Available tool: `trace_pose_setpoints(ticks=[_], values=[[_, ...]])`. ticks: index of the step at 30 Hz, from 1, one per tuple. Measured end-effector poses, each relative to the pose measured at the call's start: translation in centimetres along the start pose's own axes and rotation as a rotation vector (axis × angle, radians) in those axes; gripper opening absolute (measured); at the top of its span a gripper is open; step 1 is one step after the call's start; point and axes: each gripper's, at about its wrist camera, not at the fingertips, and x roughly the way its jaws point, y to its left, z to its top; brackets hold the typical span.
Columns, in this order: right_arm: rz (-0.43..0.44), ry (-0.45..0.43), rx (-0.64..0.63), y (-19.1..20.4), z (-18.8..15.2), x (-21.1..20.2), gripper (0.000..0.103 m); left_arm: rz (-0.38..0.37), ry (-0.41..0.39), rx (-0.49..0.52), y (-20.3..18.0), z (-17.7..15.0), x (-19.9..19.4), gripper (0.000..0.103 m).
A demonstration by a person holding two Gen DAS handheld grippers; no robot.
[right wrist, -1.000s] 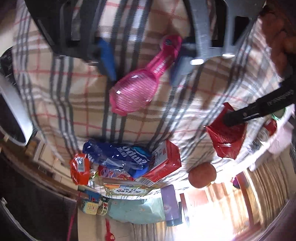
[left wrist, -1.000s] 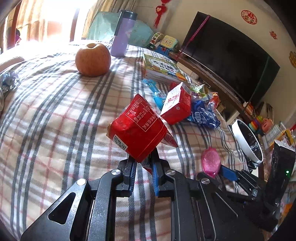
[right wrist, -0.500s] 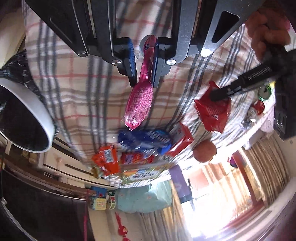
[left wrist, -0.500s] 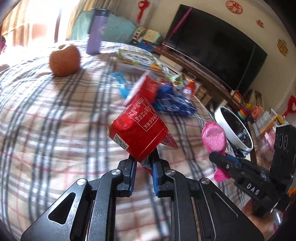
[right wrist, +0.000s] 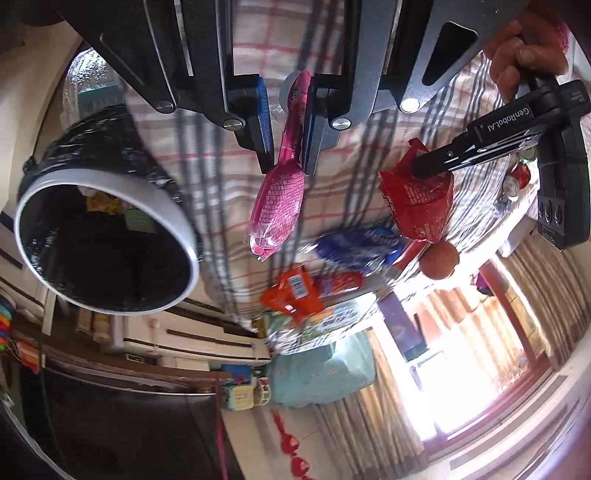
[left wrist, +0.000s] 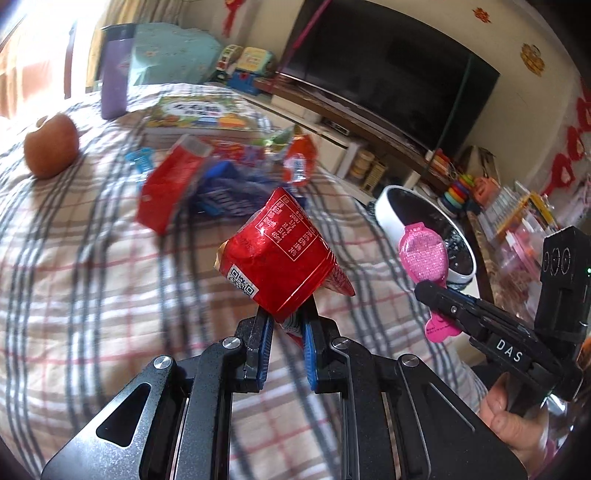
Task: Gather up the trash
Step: 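Carry the red snack bag and pink hairbrush over the bin, then open both grippers to drop the bag and hairbrush into the bin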
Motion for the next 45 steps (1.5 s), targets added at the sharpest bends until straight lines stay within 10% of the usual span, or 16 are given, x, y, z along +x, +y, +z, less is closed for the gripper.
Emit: trace_pose_setpoints(ticks=[45], values=[[-0.111,-0.100,0.149,-14.1,4.4,-4.1,0.015,-0.126,0.069,0.261,-16.0,5.5,8.2,0.014]])
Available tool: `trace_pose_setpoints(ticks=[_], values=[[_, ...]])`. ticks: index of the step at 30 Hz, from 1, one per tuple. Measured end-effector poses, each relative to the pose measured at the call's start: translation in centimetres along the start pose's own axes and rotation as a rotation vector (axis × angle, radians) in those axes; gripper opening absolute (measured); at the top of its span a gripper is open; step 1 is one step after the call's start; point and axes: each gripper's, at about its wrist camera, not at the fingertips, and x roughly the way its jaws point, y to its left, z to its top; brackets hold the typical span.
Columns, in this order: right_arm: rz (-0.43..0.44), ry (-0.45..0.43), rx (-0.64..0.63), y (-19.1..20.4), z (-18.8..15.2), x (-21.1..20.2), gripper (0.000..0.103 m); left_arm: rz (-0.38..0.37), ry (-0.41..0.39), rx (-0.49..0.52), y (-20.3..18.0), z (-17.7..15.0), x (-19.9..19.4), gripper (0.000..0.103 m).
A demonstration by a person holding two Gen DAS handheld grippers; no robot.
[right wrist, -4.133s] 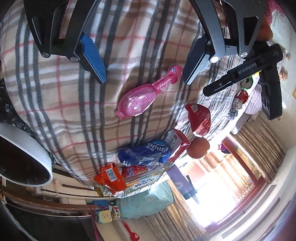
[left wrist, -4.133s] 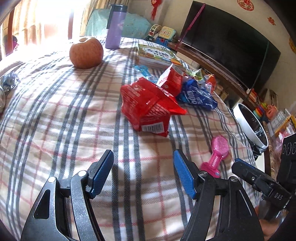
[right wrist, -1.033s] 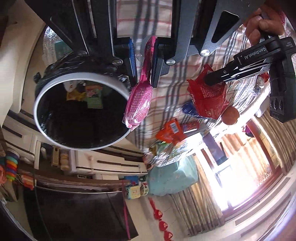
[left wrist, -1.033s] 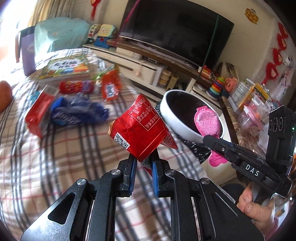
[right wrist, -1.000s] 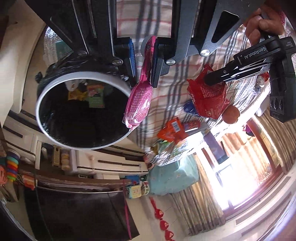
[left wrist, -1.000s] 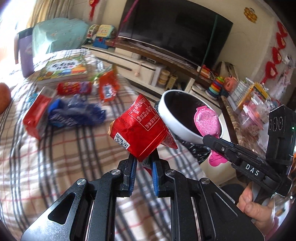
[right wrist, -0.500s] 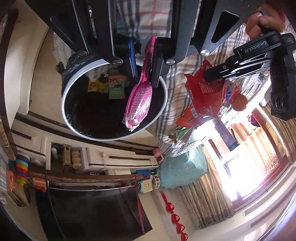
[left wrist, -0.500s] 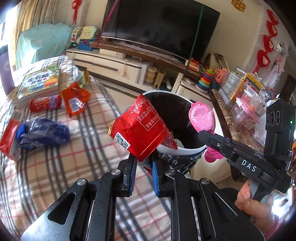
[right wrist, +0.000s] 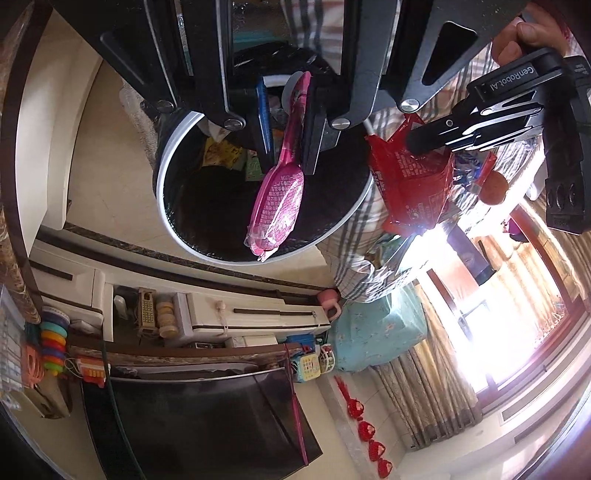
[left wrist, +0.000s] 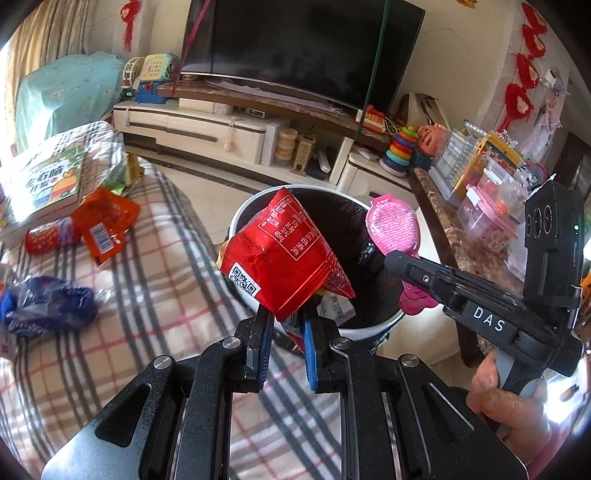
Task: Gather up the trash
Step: 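Open both grippers to drop the bag and hairbrush into the bin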
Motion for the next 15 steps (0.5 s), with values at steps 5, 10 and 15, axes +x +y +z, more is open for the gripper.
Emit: trace_pose_setpoints(ticks=[5,10,15], values=[[-0.003,0.013,0.007,-0.9,0.6,0.9,0.015,0.001,0.015,0.016,-0.7,0.8,1.3,0.014],[-0.008,0.030,0.011,-1.8,0.9,1.9,0.015,0.001,0.030,0.022,-1.0,1.3,2.4,0.014],[-0.012,0.045,0.019,-2.5,1.0,2.6,0.015,0.002,0.042,0.025,-1.2,1.6,3.3,0.014]])
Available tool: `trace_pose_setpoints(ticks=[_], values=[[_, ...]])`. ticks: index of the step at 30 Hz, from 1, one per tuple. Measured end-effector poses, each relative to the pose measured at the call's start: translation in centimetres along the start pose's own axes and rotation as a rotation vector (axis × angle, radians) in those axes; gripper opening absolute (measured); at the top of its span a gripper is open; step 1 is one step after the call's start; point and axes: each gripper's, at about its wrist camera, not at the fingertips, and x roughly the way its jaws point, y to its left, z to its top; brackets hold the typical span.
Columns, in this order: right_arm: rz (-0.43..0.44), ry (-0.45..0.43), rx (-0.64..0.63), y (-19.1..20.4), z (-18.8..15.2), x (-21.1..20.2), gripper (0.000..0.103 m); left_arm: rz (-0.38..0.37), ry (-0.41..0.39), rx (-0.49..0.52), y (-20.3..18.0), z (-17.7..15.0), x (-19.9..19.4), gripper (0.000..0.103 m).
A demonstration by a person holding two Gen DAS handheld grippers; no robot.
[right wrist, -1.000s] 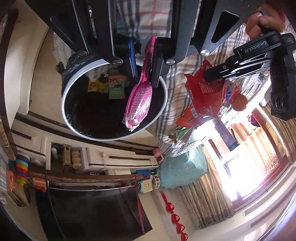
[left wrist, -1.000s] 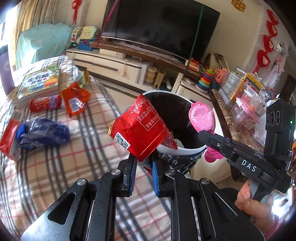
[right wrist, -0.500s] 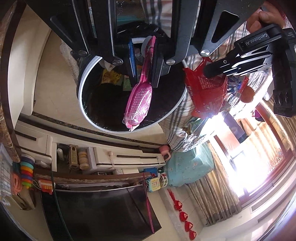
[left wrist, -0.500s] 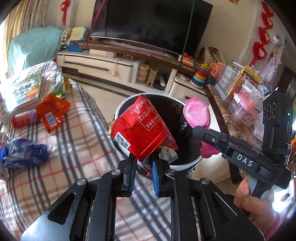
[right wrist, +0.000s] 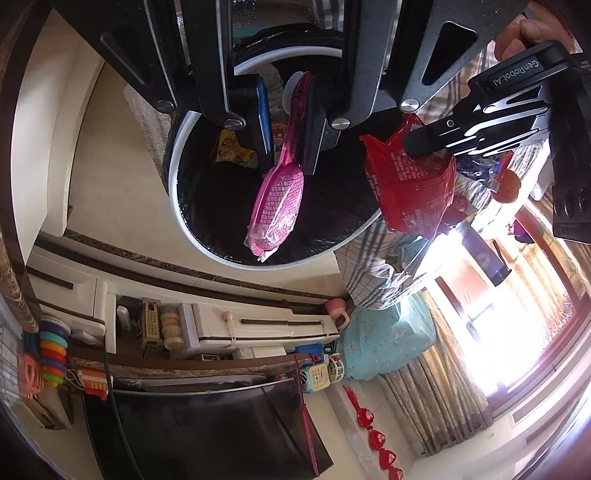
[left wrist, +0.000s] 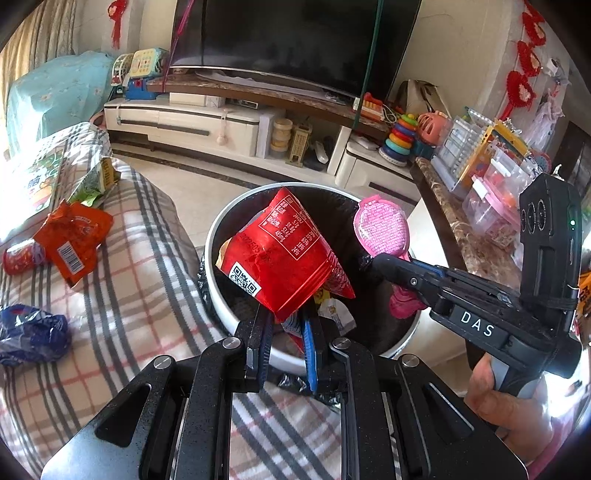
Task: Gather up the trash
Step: 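Open both grippers to drop the bag and hairbrush into the bin, then move both open grippers back to the red carton and blue bag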
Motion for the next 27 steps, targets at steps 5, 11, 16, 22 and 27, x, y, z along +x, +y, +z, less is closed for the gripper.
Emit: trace_pose_setpoints(ticks=[5,11,16,22,27], values=[[-0.003,0.011,0.008,-0.5,0.2,0.4,0.015,-0.006,0.022,0.004,-0.3,0.4,1.0,0.014],[0.005,0.031,0.029,-1.1,0.4,1.1,0.031,0.006,0.043,-0.013,-0.1,0.4,1.5,0.027],[0.014,0.016,0.040,-1.1,0.2,0.6,0.047,0.018,0.022,-0.024,0.2,-0.3,0.6,0.048],[0.031,-0.024,0.044,-0.1,-0.5,-0.6,0.077,0.033,-0.014,-0.051,1.3,-2.2,-1.6,0.051],[0.050,-0.060,0.042,1.8,-1.3,-2.0,0.091,0.068,-0.050,-0.092,3.0,-4.2,-4.0,0.055]])
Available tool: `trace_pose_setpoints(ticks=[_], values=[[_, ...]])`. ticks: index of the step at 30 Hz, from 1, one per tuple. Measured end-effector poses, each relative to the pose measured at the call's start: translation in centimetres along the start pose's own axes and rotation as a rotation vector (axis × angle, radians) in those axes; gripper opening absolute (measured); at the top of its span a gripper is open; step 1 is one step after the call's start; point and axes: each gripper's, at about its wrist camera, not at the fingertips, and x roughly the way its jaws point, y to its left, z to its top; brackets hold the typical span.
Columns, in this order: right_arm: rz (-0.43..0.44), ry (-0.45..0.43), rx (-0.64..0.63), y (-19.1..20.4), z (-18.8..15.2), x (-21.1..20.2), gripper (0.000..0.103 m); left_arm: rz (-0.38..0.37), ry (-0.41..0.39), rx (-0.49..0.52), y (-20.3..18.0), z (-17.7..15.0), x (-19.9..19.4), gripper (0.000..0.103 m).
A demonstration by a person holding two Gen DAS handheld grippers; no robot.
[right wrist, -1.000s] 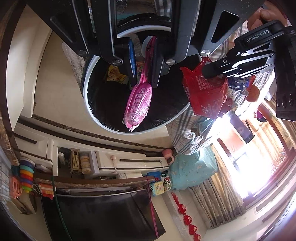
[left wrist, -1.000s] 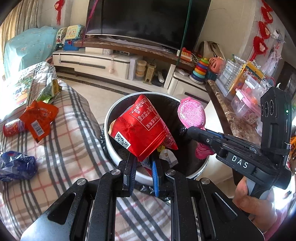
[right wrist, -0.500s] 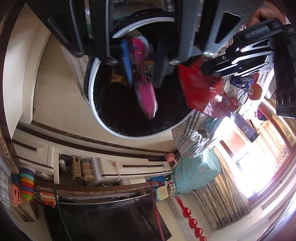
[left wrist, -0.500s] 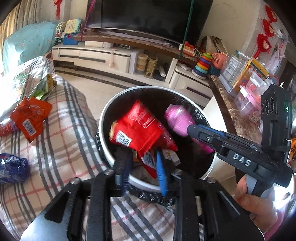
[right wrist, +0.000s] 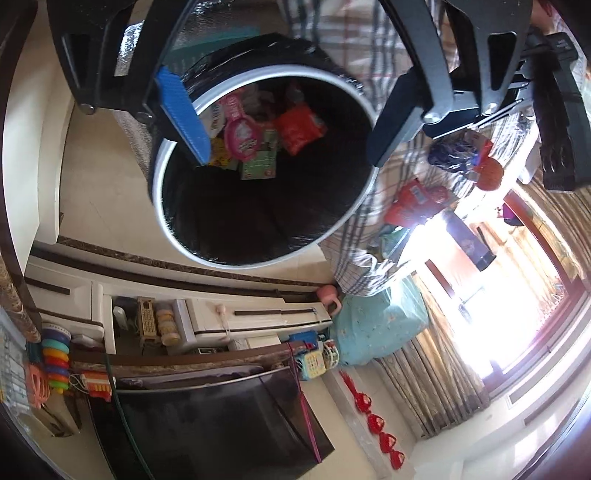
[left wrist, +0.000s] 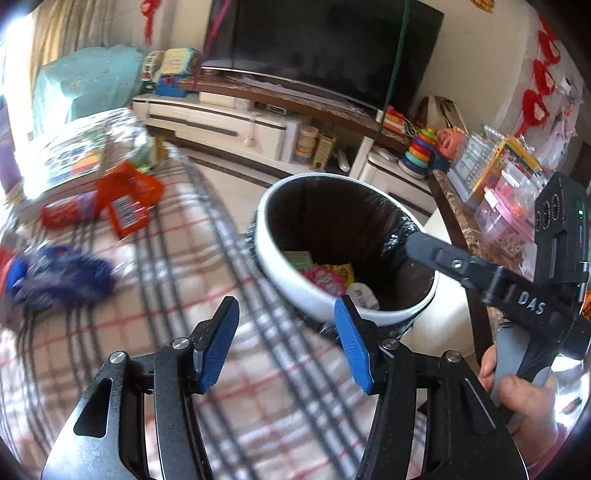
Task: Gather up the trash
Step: 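Move both open grippers back to the red carton and blue bag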
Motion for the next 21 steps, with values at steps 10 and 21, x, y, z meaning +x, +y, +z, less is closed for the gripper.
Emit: trace_pose_setpoints(ticks=[10,21], values=[[0.078,0.002,-0.045,5.1,-2.2,0.0,0.096,0.089,-0.028,-0.107,5.6,-3.5,-3.8,0.059],[0.140,0.029,-0.154,10.9,-5.2,2.1,0.098,0.211,-0.061,-0.197,11.3,-6.8,-7.5,0.072]])
